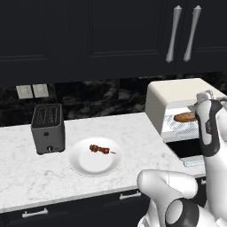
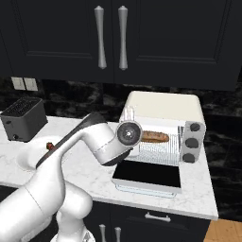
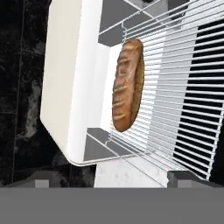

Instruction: Pick up the kebab skewer and baguette bread, and place them inside the toaster oven. Close the toaster oven door and start by setting the timer.

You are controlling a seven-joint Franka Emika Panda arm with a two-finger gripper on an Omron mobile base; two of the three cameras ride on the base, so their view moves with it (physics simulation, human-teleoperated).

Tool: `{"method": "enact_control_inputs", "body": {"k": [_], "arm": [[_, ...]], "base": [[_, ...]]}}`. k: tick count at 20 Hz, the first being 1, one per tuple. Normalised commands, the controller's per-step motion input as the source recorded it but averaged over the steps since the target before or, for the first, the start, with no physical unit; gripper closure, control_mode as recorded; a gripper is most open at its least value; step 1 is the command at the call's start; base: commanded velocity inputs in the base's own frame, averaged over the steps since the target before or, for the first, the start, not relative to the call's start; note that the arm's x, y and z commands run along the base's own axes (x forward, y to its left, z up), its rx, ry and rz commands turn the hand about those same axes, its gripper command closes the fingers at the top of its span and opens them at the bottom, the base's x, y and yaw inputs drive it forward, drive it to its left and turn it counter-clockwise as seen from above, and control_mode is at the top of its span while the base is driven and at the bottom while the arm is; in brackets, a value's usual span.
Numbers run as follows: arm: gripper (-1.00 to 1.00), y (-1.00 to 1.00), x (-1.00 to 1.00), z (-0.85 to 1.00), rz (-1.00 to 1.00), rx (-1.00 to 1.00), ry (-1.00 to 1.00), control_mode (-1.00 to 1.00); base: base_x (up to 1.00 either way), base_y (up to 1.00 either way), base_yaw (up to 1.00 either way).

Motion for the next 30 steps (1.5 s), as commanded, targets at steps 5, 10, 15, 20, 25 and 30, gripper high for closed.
{"method": "enact_control_inputs", "body": {"k": [5,10,15,20,25,30], "arm": [[-1.00,0.93,-0.46,0.24,0.47,-0.09,0.07,-1.00],[-1.00,1.00,-0.03,0.17,0.51,-0.15,0.15,-1.00],[-1.00,1.00,0.00,0.01,0.49,-0.20,0.13,-1.00],[-1.00,1.00,0.03,-0.32,0.52,-0.24,0.04,-1.00],[-1.00,0.88,0.06,-0.60,0.59,-0.24,-0.01,-1.00],[-1.00,0.56,0.00,-0.40,0.64,-0.17,-0.16,-1.00]], "base": [[0.00,0.00,0.00],[0.00,0.00,0.00],[0.00,0.00,0.00],[0.00,0.00,0.00],[0.00,0.00,0.00],[0.00,0.00,0.00]]}}
